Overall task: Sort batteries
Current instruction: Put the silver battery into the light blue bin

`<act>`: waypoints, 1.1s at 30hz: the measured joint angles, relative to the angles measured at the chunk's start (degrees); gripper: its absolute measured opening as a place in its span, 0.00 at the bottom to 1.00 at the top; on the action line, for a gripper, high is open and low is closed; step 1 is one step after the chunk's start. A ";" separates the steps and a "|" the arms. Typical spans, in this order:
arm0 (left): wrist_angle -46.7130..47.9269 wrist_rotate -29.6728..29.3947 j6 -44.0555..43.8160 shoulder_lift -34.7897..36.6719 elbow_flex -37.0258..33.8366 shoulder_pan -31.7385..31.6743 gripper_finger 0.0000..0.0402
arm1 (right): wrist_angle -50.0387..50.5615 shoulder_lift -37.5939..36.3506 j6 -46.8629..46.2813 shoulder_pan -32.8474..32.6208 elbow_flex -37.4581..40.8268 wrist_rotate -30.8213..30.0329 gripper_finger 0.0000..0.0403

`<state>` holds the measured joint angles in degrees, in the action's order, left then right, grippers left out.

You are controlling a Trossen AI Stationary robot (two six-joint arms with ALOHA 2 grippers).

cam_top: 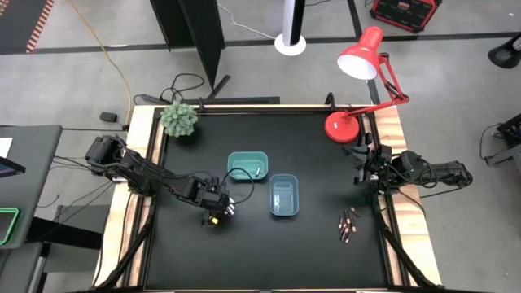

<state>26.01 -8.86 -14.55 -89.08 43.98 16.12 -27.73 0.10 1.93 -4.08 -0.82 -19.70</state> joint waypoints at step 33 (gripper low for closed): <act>1.09 0.72 -0.23 -0.22 1.03 0.02 0.48 | 0.07 0.02 0.02 0.02 0.00 0.00 0.07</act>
<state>27.10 -8.14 -14.77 -89.30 45.01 16.14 -27.66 0.12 1.96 -4.06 -0.82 -19.70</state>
